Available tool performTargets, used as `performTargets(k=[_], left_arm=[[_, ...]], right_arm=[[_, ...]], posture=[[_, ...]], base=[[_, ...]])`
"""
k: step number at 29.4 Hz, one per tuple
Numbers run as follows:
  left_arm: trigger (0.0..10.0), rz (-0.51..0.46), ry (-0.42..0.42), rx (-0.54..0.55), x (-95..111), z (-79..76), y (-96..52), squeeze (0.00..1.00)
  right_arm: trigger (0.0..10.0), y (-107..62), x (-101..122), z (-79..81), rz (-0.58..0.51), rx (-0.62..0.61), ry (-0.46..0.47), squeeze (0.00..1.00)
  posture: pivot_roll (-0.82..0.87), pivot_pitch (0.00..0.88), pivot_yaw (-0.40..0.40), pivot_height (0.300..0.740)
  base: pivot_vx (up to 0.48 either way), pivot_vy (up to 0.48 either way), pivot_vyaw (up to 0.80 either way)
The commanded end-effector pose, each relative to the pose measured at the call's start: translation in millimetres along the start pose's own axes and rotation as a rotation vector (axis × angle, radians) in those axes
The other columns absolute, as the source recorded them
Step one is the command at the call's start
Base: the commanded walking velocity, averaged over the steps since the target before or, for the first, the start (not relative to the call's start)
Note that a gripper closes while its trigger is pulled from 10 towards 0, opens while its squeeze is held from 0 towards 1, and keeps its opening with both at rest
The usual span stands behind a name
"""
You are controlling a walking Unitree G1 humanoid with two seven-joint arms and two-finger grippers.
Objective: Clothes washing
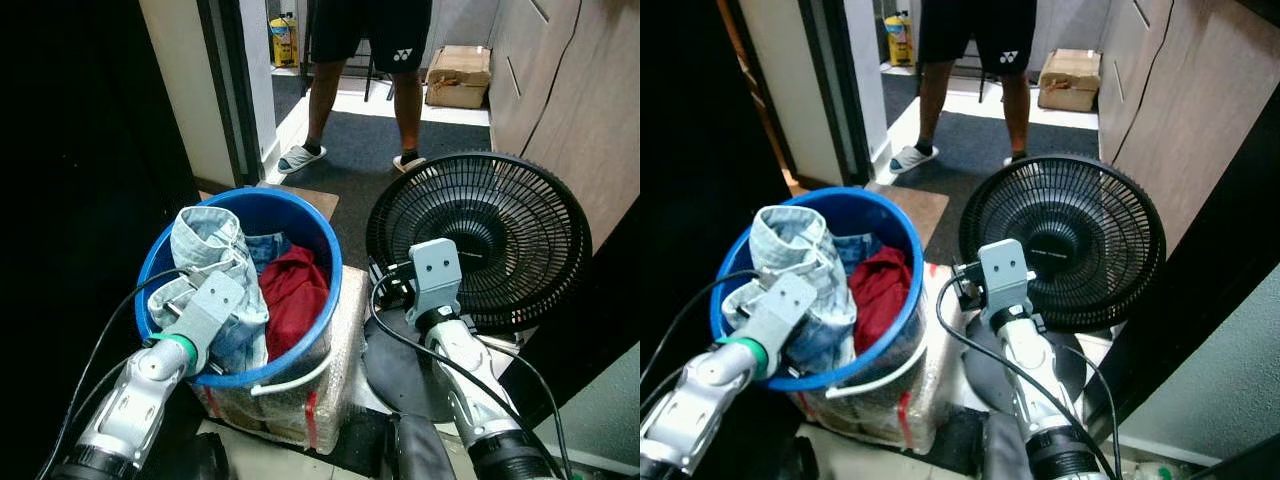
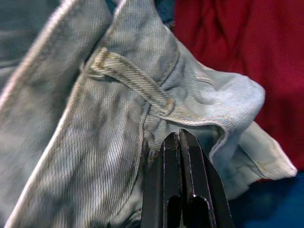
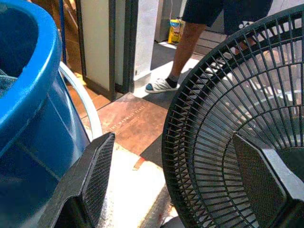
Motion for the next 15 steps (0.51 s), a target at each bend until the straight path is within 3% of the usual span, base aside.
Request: performTargets(k=[1,8,15], left_arm=[[10.0,0.083,0.023,-0.088,-21.5,-20.1,-0.7,0.0],[10.0,0.019,0.021,-0.279,0.2,-42.8,-10.2,0.0],[10.0,-0.024,0.009,-0.322,13.5,-52.4,-10.8,0.0]], right_arm=[[10.0,-2.4,-6.0,2.5,0.017,0.003,-0.002,0.0],[10.0,-1.6,-5.1,1.5,0.012,-0.004,0.0,0.0],[10.0,-1.0,-4.7,2.1,0.01,-0.005,0.003,0.0]], posture=[[0.05,0.042,0.054,0.471],[0.06,0.038,0.057,0.471],[0.06,0.037,0.058,0.471]], base=[[0.0,0.0,0.0],[0.0,0.0,0.0],[0.0,0.0,0.0]])
Point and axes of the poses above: a point about 5 cm out from each wrist's last joint towards the gripper, its own y axis pointing out of the wrist towards the gripper, its own x axis along the axis of the wrist's last joint, z = x × y, the point moved 4 cm from there along y, pointing out of the wrist towards the gripper, and after that the axes turned 9 degrees about -y, right-handed, at the moved point
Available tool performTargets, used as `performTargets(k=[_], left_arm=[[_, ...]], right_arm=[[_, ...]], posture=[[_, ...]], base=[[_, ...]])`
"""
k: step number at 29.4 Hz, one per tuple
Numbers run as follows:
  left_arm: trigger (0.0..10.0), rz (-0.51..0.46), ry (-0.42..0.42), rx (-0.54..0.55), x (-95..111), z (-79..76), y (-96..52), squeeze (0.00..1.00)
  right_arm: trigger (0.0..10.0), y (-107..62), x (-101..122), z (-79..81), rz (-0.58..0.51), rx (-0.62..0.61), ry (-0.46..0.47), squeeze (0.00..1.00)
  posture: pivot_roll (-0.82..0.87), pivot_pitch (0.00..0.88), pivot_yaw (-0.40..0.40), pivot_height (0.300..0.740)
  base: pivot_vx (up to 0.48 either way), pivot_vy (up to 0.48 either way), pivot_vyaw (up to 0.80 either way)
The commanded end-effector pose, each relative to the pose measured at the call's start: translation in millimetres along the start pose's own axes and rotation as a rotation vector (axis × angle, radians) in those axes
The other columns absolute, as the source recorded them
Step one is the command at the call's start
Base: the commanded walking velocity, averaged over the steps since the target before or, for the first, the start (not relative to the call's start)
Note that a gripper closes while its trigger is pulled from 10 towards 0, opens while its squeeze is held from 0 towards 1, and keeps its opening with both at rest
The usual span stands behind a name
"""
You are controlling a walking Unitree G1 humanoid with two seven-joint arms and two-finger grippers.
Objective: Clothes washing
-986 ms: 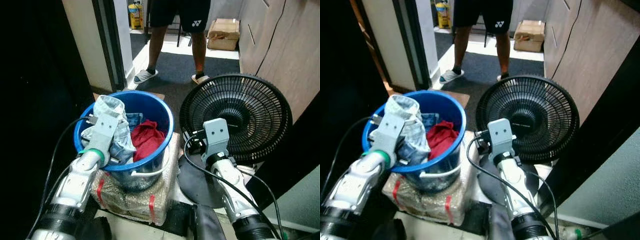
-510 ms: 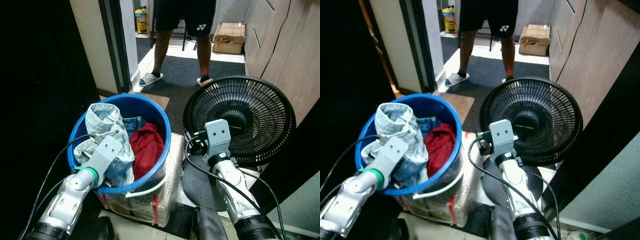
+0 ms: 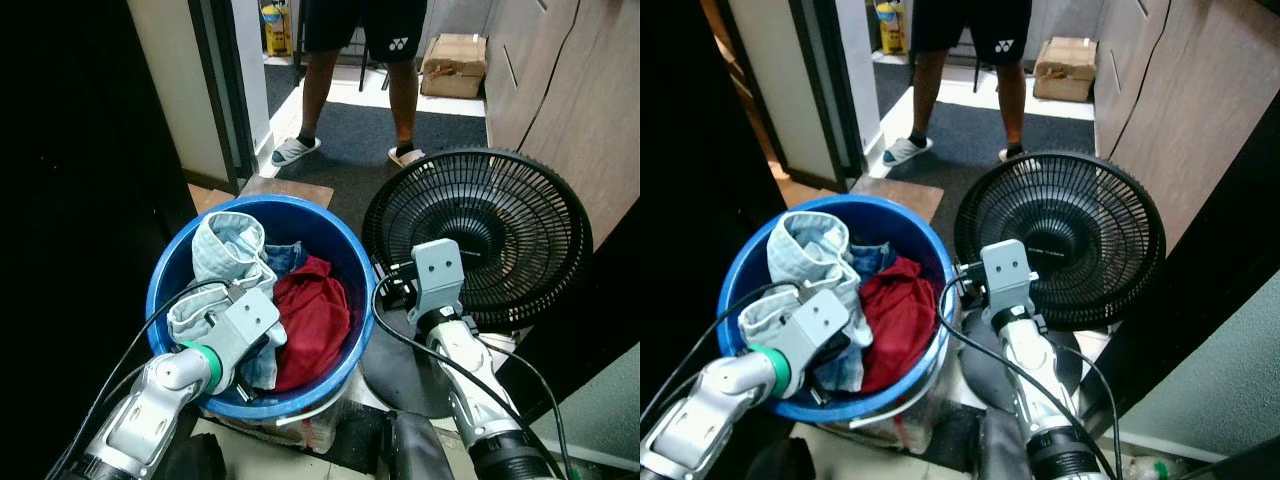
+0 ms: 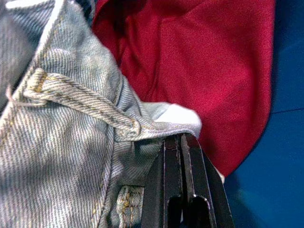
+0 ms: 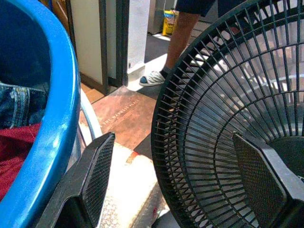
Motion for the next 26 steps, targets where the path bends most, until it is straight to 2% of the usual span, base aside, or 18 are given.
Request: performTargets(k=[1,3,6,15,18,20,21,22,23,24,26], left_arm=[[10.0,0.009,-0.021,-0.042,-1.9,-10.0,1.9,0.0],[10.0,-0.021,-0.064,-0.042,8.2,-11.4,4.9,0.0],[10.0,-0.026,-0.072,-0.066,12.3,-13.5,4.5,0.0],[10.0,0.009,-0.056,-0.1,1.5,-16.6,-2.0,0.0],[10.0,0.017,-0.059,-0.096,-0.6,-16.8,-2.3,0.0],[10.0,0.022,-0.062,-0.098,-1.9,-17.3,-3.0,0.0],[10.0,0.022,-0.062,-0.098,-1.9,-17.3,-3.0,0.0],[10.0,0.024,-0.062,-0.099,-2.2,-17.5,-3.3,0.0],[10.0,0.024,-0.062,-0.099,-2.2,-17.5,-3.3,0.0],[10.0,0.026,-0.062,-0.101,-2.5,-17.5,-3.4,0.0],[10.0,0.026,-0.059,-0.106,-2.2,-17.8,-3.3,0.0]], right_arm=[[10.0,-0.5,-1.7,3.7,0.002,0.008,0.001,0.0],[10.0,-0.5,-1.8,4.0,0.001,0.007,0.003,0.0],[10.0,-0.7,-2.4,4.1,0.003,0.005,0.003,0.0],[10.0,-2.9,-2.2,1.2,0.003,-0.008,0.035,0.0],[10.0,-7.4,1.1,-7.8,-0.011,-0.028,0.031,0.0],[10.0,-7.8,17.2,-35.3,-0.061,-0.097,0.006,0.0],[10.0,-7.8,17.2,-35.3,-0.061,-0.097,0.006,0.0],[10.0,-6.7,25.7,-45.3,-0.087,-0.121,-0.004,0.0],[10.0,-6.7,25.7,-45.3,-0.087,-0.121,-0.004,0.0],[10.0,-3.0,37.6,-53.3,-0.121,-0.137,-0.016,0.0],[10.0,8.1,61.3,-58.3,-0.189,-0.136,-0.025,0.0]], posture=[[0.06,0.037,0.058,0.471],[0.06,0.036,0.059,0.471],[0.05,0.036,0.061,0.471],[0.06,0.035,0.062,0.471],[0.06,0.037,0.059,0.471],[0.05,0.042,0.062,0.471],[0.05,0.042,0.062,0.471],[0.04,0.042,0.063,0.471],[0.04,0.042,0.063,0.471],[0.04,0.042,0.063,0.471],[0.04,0.042,0.063,0.471]], base=[[0.0,0.0,0.0],[0.0,0.0,0.0],[0.0,0.0,0.0],[0.0,0.0,0.0],[0.0,0.0,0.0],[0.0,0.0,0.0],[0.0,0.0,0.0],[0.0,0.0,0.0],[0.0,0.0,0.0],[0.0,0.0,0.0],[0.0,0.0,0.0]])
Point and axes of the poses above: a point about 5 cm out from each wrist's last joint towards the gripper, its own y axis pointing out of the wrist towards the gripper, its own x axis along the axis of the wrist's last joint, z = x × y, the point moved 4 cm from there along y, pointing out of the wrist towards the gripper, and after that the axes turned 9 degrees about -y, right-handed, at the moved point
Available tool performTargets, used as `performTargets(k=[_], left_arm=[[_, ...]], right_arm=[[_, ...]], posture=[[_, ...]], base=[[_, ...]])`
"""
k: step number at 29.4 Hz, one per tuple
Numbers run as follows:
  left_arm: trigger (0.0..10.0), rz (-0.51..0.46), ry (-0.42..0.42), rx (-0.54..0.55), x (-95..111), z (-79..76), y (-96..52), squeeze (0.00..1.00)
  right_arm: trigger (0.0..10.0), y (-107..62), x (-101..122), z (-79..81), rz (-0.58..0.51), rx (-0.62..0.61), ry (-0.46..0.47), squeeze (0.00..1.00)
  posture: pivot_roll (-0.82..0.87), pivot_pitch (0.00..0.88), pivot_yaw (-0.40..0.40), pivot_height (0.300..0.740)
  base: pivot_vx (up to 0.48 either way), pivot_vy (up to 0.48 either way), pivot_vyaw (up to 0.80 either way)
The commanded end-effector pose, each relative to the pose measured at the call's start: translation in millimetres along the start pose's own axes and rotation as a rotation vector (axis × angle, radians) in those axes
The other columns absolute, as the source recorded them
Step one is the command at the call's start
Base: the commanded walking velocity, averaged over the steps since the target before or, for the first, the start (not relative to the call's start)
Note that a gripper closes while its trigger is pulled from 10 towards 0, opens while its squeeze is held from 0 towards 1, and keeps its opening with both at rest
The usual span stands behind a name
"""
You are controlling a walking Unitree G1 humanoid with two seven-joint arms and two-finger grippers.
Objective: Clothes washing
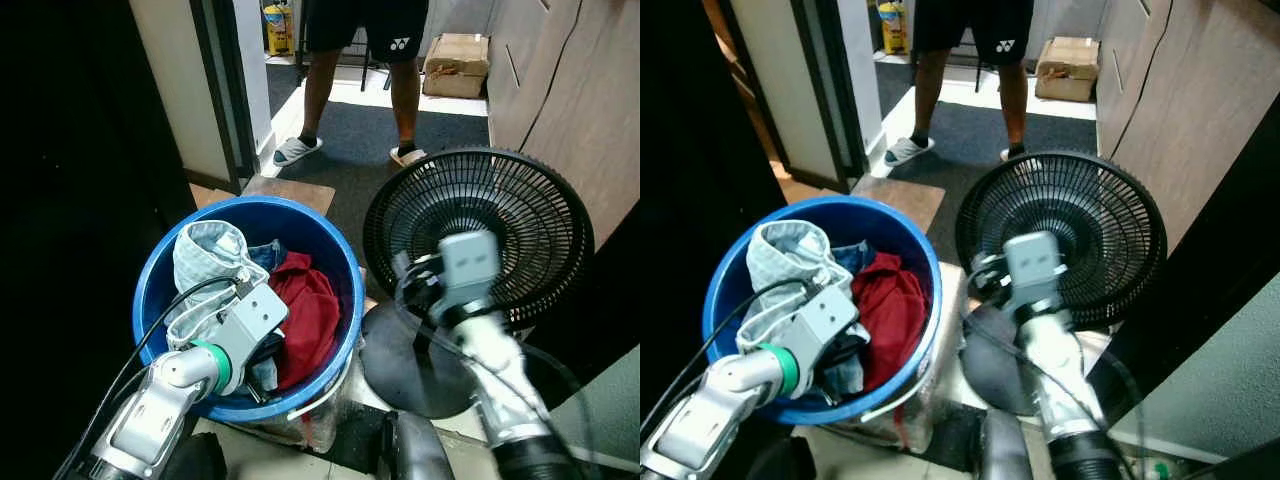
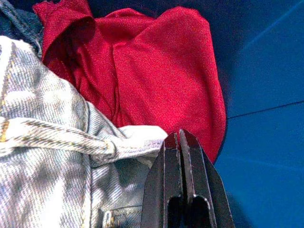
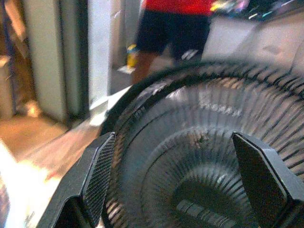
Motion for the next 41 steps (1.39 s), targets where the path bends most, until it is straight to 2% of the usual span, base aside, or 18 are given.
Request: performTargets(k=[1,3,5,6,7,8,9,10,11,13,16,17,18,19,22,29,35,41], left_arm=[[10.0,0.029,-0.013,-0.035,-8.6,-7.8,0.3,0.0],[10.0,0.029,-0.012,-0.036,-8.5,-7.9,0.3,0.0],[10.0,0.025,-0.012,-0.038,-6.8,-8.9,1.4,0.0],[10.0,0.025,-0.012,-0.038,-6.8,-8.9,1.4,0.0],[10.0,0.021,-0.013,-0.037,-5.8,-9.4,2.0,0.0],[10.0,0.021,-0.013,-0.037,-5.8,-9.4,2.0,0.0],[10.0,0.012,-0.018,-0.03,-4.1,-11.1,2.9,0.0],[10.0,0.012,-0.018,-0.03,-4.1,-11.1,2.9,0.0],[10.0,0.008,-0.02,-0.026,-3.3,-11.7,2.8,0.0],[10.0,0.008,-0.02,-0.026,-3.3,-11.7,2.8,0.0],[10.0,-0.002,-0.03,-0.015,-1.8,-13.1,2.2,0.0],[10.0,-0.002,-0.03,-0.015,-1.8,-13.1,2.2,0.0],[10.0,-0.003,-0.036,-0.01,-1.9,-13.7,1.5,0.0],[10.0,-0.003,-0.036,-0.01,-1.9,-13.7,1.5,0.0],[10.0,0.0,-0.042,-0.004,-3.9,-16.0,-0.3,0.0],[10.0,0.003,-0.043,0.001,-4.5,-16.1,-1.0,0.0],[10.0,0.005,-0.043,0.002,-4.6,-16.2,-1.5,0.0],[10.0,0.01,-0.045,0.003,-5.1,-16.6,-2.3,0.0]], right_arm=[[10.0,6.4,12.0,3.9,-0.036,0.015,0.013,0.0],[10.0,9.8,17.0,3.5,-0.051,0.016,0.013,0.0],[10.0,27.7,35.9,22.0,-0.106,0.087,0.036,0.0],[10.0,27.7,35.9,22.0,-0.106,0.087,0.036,0.0],[10.0,38.5,45.6,43.5,-0.126,0.168,0.07,0.0],[10.0,38.5,45.6,43.5,-0.126,0.168,0.07,0.0],[10.0,47.4,52.9,89.4,-0.124,0.342,0.108,0.0],[10.0,47.4,52.9,89.4,-0.124,0.342,0.108,0.0],[10.0,46.7,52.1,107.8,-0.109,0.408,0.126,0.0],[10.0,46.7,52.1,107.8,-0.109,0.408,0.126,0.0],[10.0,38.9,48.8,143.7,-0.071,0.537,0.177,0.0],[10.0,38.9,48.8,143.7,-0.071,0.537,0.177,0.0],[10.0,34.0,49.5,157.9,-0.06,0.592,0.209,0.0],[10.0,34.0,49.5,157.9,-0.06,0.592,0.209,0.0],[10.0,24.9,49.3,183.1,-0.029,0.686,0.258,0.0],[10.0,15.5,34.3,197.7,0.019,0.764,0.247,0.0],[10.0,12.7,27.7,200.9,0.044,0.78,0.267,0.0],[10.0,1.5,2.9,200.4,0.138,0.787,0.294,0.0]], posture=[[0.04,0.042,0.063,0.471],[0.04,0.042,0.063,0.471],[0.05,0.044,0.057,0.471],[0.05,0.044,0.057,0.471],[0.06,0.046,0.05,0.471],[0.06,0.046,0.05,0.471],[0.09,0.051,0.025,0.471],[0.09,0.051,0.025,0.471],[0.09,0.051,0.025,0.471],[0.09,0.051,0.025,0.471],[0.11,0.061,0.001,0.471],[0.11,0.061,0.001,0.471],[0.12,0.064,-0.004,0.471],[0.12,0.064,-0.004,0.471],[0.14,0.074,-0.017,0.471],[0.14,0.087,-0.018,0.471],[0.14,0.088,-0.018,0.471],[0.14,0.1,-0.014,0.471]], base=[[0.0,0.0,0.0],[0.0,0.0,0.0],[0.0,0.0,0.0],[0.0,0.0,0.0],[0.0,0.0,0.0],[0.0,0.0,0.0],[0.0,0.0,0.0],[0.0,0.0,0.0],[0.0,0.0,0.0],[0.0,0.0,0.0],[0.0,0.0,0.0],[0.0,0.0,0.0],[0.0,0.0,0.0],[0.0,0.0,0.0],[0.0,0.0,0.0],[0.0,0.0,0.0],[0.0,0.0,0.0],[0.0,0.0,0.0]])
Point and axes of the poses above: a point about 5 cm out from each wrist's last joint towards the gripper, its own y axis pointing out of the wrist towards the gripper, its own x axis along the axis of the wrist's last joint, z = x × y, the point moved 4 cm from there along y, pointing out of the wrist towards the gripper, and after that the axes turned 9 degrees about -y, right-handed, at the moved point
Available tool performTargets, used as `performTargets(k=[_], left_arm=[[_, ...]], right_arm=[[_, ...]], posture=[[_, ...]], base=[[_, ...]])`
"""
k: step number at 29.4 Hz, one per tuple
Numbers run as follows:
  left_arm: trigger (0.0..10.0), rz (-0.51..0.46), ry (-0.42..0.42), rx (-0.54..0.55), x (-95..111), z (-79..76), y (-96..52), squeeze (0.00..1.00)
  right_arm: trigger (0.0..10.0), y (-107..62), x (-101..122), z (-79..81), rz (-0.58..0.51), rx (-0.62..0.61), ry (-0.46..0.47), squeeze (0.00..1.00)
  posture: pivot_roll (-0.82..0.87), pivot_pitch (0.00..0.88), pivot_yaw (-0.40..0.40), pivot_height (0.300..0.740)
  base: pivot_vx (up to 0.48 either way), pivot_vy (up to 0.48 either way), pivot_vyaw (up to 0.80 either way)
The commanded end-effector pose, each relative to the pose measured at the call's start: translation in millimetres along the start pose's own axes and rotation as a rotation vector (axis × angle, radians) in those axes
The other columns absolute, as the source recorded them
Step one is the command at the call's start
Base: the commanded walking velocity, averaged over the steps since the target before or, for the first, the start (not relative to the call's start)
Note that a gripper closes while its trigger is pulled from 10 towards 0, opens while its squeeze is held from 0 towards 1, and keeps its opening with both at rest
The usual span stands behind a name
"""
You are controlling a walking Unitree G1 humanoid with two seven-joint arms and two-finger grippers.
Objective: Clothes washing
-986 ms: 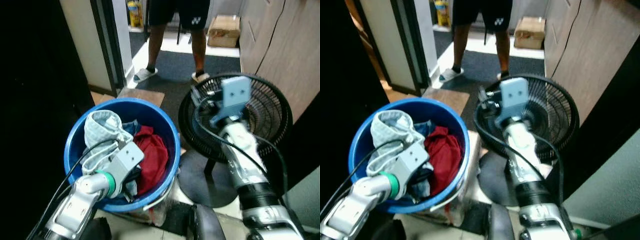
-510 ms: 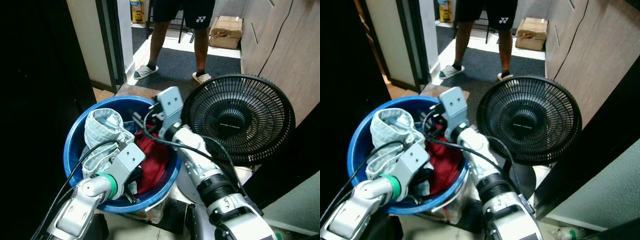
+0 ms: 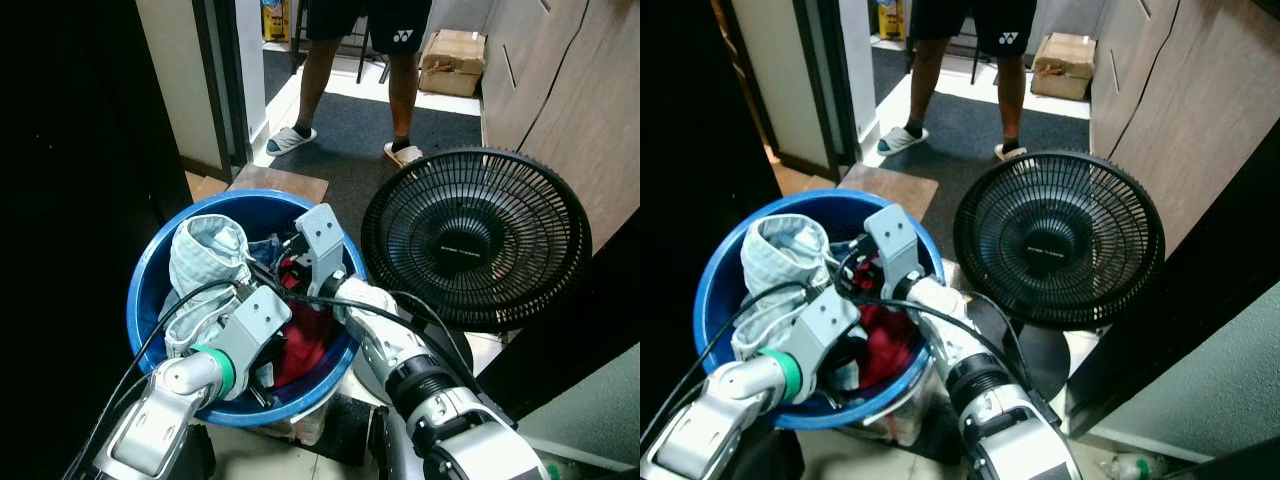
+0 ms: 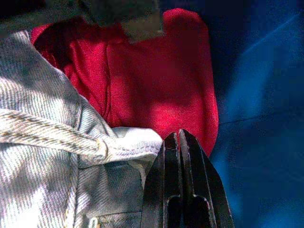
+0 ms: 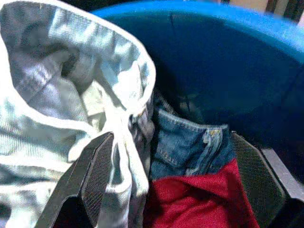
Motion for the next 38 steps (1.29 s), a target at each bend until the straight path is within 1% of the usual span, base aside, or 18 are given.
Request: performTargets(k=[1,3,4,6,8,9,13,18,22,23,24,25,27,28,29,30,32,38], left_arm=[[10.0,0.036,-0.015,-0.02,-10.0,-6.8,-0.5,0.0],[10.0,0.037,-0.015,-0.02,-10.1,-6.9,-0.6,0.0],[10.0,0.037,-0.015,-0.02,-10.1,-6.9,-0.6,0.0],[10.0,0.038,-0.015,-0.019,-9.9,-6.6,-0.7,0.0],[10.0,0.039,-0.015,-0.016,-10.0,-5.8,-1.2,0.0],[10.0,0.04,-0.015,-0.015,-10.1,-5.4,-1.5,0.0],[10.0,0.04,-0.015,-0.013,-10.2,-5.0,-2.0,0.0],[10.0,0.042,-0.017,-0.007,-9.8,-2.6,-2.8,0.0],[10.0,0.041,-0.017,-0.007,-9.1,-2.9,-1.9,0.0],[10.0,0.041,-0.017,-0.007,-9.0,-2.9,-1.5,0.0],[10.0,0.041,-0.018,-0.007,-9.0,-2.9,-1.3,0.0],[10.0,0.042,-0.018,-0.007,-9.2,-2.9,-1.6,0.0],[10.0,0.042,-0.018,-0.007,-9.2,-2.9,-1.6,0.0],[10.0,0.043,-0.019,-0.006,-9.6,-2.6,-2.2,0.0],[10.0,0.046,-0.02,-0.003,-10.8,-1.9,-3.1,0.0],[10.0,0.046,-0.02,-0.003,-10.8,-1.9,-3.1,0.0],[10.0,0.052,-0.024,0.004,-13.5,-0.9,-5.5,0.0],[10.0,0.059,-0.031,0.014,-16.5,-0.2,-8.2,0.0]], right_arm=[[10.0,-7.1,-21.5,6.8,0.064,0.039,0.041,0.0],[10.0,-9.4,-26.0,10.1,0.078,0.078,0.043,0.0],[10.0,-9.4,-26.0,10.1,0.078,0.078,0.043,0.0],[10.0,-12.1,-32.6,12.1,0.105,0.114,0.087,0.0],[10.0,-13.3,-39.0,9.1,0.137,0.097,0.151,0.0],[10.0,-13.7,-41.0,7.0,0.146,0.085,0.157,0.0],[10.0,-14.2,-42.5,5.0,0.157,0.08,0.156,0.0],[10.0,-13.9,-39.1,1.2,0.173,0.115,0.065,0.0],[10.0,-13.3,-36.5,-0.5,0.17,0.12,0.056,0.0],[8.4,-12.6,-35.9,-0.9,0.172,0.12,0.058,0.0],[8.4,-12.1,-35.7,-1.0,0.173,0.119,0.061,0.0],[4.4,-11.8,-35.9,0.1,0.174,0.125,0.067,0.0],[4.4,-11.8,-35.9,0.1,0.174,0.125,0.067,0.0],[3.6,-11.5,-36.2,1.4,0.174,0.131,0.07,0.0],[0.0,-11.7,-37.2,4.1,0.174,0.147,0.081,0.0],[0.0,-11.7,-37.2,4.1,0.174,0.147,0.081,0.0],[0.0,-12.6,-39.0,9.9,0.172,0.184,0.105,0.0],[0.0,-13.1,-39.6,15.3,0.165,0.219,0.139,0.0]], posture=[[0.13,0.102,-0.009,0.471],[0.13,0.102,-0.009,0.471],[0.13,0.102,-0.009,0.471],[0.13,0.101,-0.007,0.471],[0.14,0.101,-0.005,0.471],[0.14,0.101,-0.005,0.471],[0.14,0.101,-0.005,0.471],[0.14,0.099,-0.001,0.471],[0.14,0.097,0.0,0.471],[0.13,0.096,0.002,0.471],[0.13,0.096,0.002,0.471],[0.13,0.096,0.002,0.471],[0.13,0.096,0.002,0.471],[0.13,0.096,0.002,0.471],[0.14,0.095,0.003,0.471],[0.14,0.095,0.003,0.471],[0.15,0.098,0.0,0.471],[0.15,0.1,-0.003,0.471]], base=[[0.0,0.0,0.0],[0.0,0.0,0.0],[0.0,0.0,0.0],[0.0,0.0,0.0],[0.0,0.0,0.0],[0.0,0.0,0.0],[0.0,0.0,0.0],[0.0,0.0,0.0],[0.0,0.0,0.0],[0.0,0.0,0.0],[0.0,0.0,0.0],[0.0,0.0,0.0],[0.0,0.0,0.0],[0.0,0.0,0.0],[0.0,0.0,0.0],[0.0,0.0,0.0],[0.0,0.0,0.0],[0.0,0.0,0.0]])
Point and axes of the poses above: a point about 5 cm out from each wrist's last joint towards the gripper, its own y axis pointing out of the wrist towards the gripper, its own x axis along the axis of the wrist's last joint, z = x × y, the point moved 4 cm from there along y, pointing out of the wrist towards the gripper, and after that the axes turned 9 degrees about -y, right-handed, at the moved point
